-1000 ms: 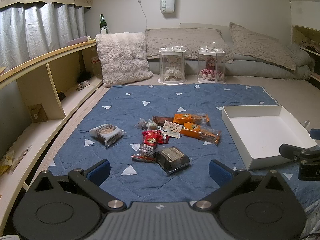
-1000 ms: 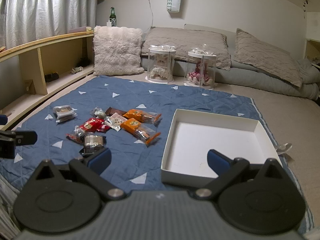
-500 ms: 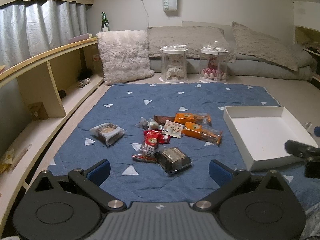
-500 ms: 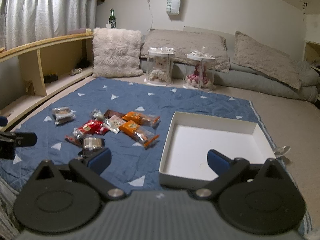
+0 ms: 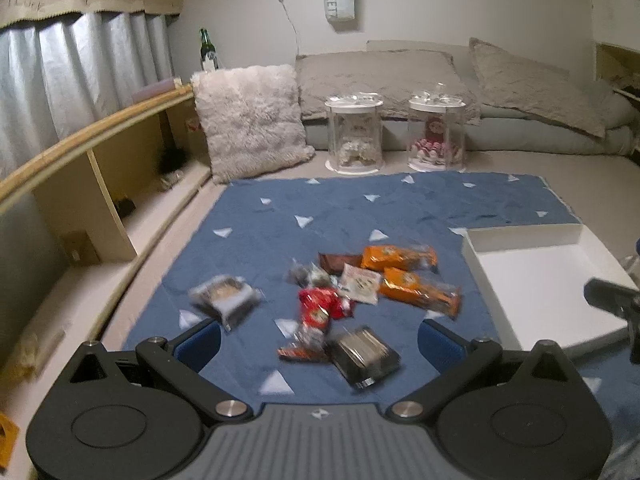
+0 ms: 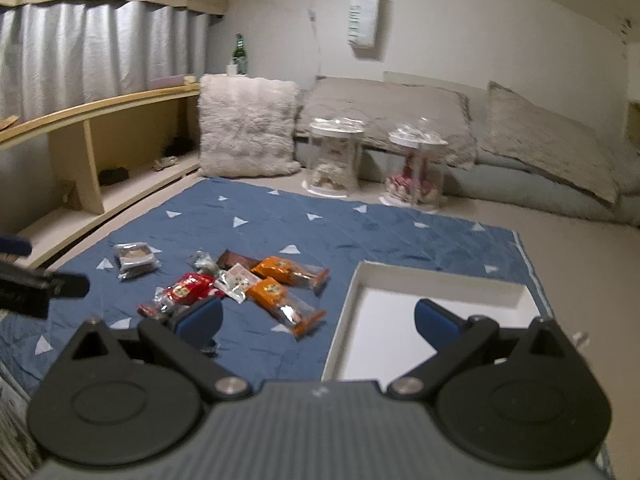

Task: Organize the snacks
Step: 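Reach the left tool to the red-wrapped bar while the right tool reaches the orange packet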

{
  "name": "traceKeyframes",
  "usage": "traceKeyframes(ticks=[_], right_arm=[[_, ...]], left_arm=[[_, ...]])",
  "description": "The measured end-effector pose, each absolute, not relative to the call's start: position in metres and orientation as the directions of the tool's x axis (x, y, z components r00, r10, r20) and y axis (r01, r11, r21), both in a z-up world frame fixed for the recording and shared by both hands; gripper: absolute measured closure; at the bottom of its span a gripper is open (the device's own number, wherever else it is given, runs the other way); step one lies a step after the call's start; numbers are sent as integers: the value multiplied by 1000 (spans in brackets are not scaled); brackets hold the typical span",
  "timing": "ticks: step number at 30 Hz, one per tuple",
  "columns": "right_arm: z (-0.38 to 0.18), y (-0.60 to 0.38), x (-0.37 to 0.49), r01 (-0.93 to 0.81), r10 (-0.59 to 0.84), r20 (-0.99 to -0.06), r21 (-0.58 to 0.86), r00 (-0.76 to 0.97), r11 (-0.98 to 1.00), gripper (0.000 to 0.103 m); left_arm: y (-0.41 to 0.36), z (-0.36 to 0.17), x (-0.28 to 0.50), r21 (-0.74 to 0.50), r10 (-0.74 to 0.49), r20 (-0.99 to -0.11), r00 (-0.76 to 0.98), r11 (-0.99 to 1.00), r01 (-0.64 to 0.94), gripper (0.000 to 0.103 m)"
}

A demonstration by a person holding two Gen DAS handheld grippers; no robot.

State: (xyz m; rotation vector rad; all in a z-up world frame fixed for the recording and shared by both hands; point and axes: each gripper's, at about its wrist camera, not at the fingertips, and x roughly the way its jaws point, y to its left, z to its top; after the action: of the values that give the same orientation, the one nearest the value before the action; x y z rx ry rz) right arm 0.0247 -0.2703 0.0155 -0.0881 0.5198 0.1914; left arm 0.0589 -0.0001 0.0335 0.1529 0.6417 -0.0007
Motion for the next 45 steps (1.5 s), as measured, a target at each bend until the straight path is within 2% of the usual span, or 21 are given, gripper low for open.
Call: traceKeyframes(ticks=[11,27,37,45], right_arm=[[9,-259,92,-292,198,-549,-88,812,952,0],[-26,-240,172,-426,271,-589,-139,761,894,0],[-70,-224,214,-514,242,-690,-216,682,830,0],[-85,-213,250,-542,261,-741,-163,619,824,0]], left_arm=[[9,22,139,152,96,-654,751,988,6,0],[17,-48,236,150,152,-819,553,987,-50,0],[16,-91,266,216,208,-871,445,976,-34,0],[23,-117,284,245,245,-894,375,968,-48,0]])
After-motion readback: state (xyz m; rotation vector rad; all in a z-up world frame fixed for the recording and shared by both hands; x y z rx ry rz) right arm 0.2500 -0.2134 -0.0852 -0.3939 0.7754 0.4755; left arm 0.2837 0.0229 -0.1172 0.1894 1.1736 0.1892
